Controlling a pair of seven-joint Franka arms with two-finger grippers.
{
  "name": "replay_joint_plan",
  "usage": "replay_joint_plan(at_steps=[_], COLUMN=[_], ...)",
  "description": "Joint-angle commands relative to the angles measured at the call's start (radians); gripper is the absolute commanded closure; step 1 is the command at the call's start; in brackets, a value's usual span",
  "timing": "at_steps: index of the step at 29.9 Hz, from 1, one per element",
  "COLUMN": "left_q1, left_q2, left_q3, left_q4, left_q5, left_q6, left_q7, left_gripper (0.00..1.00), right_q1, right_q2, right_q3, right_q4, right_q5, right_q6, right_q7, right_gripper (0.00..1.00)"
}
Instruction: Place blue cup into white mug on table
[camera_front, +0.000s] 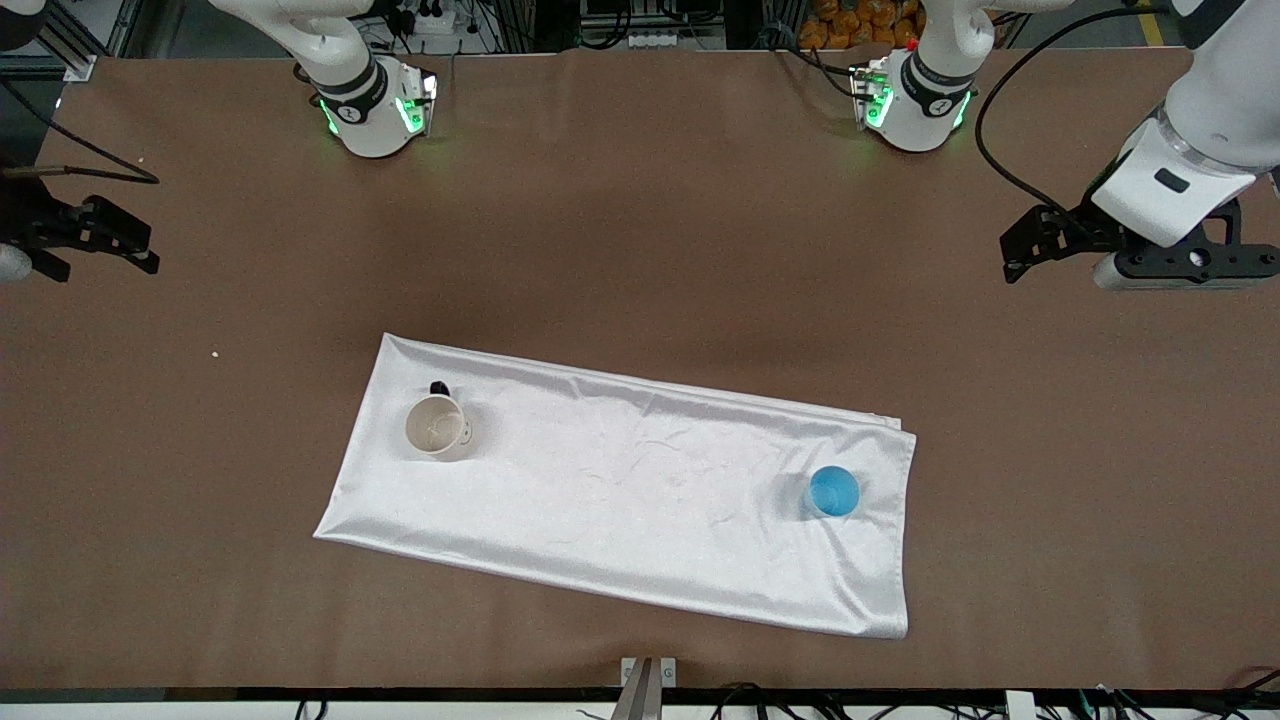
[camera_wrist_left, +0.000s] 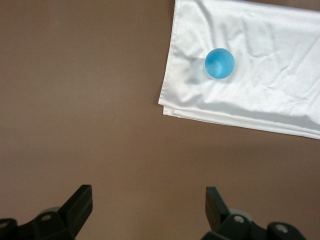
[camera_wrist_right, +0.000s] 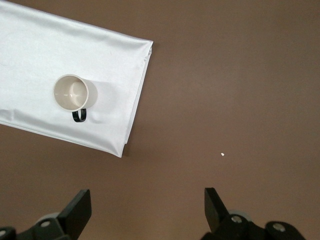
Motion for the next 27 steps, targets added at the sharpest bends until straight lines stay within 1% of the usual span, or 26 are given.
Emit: replay_joint_plan(at_steps=[1, 7, 12, 18, 27], left_q1=[-0.004, -0.008, -0.014, -0.016, -0.019], left_q2=[0.017, 0.017, 0.027, 0.05, 0.074], left_q3=[0.0, -0.002, -0.003, -0.003, -0.005], left_q4=[0.022, 0.022, 0.023, 0.025, 0.027], left_q5=[0.016, 0.016, 0.016, 0.016, 0.014], left_q6=[-0.017, -0.017, -0.017, -0.013, -0.004], left_q7=[-0.012, -0.017, -0.012, 0.002, 0.003], left_gripper=[0.0, 0.0, 0.0, 0.0, 0.0], right_q1=[0.014, 0.016, 0.022, 0.023, 0.048], right_q2=[0.008, 0.015, 0.013, 0.015, 0.015], right_q3=[-0.003, -0.001, -0.001, -0.001, -0.003], right_q4=[-0.023, -0.054, -0.115, -0.128, -0.188], right_q5=[0.009, 0.011, 0.023, 0.024, 0.026], right_q6=[0.013, 0.02, 0.085, 0.097, 0.146], right_q7=[0.003, 0.004, 0.004, 0.004, 0.004], right_gripper=[0.0, 0.0, 0.0, 0.0, 0.0])
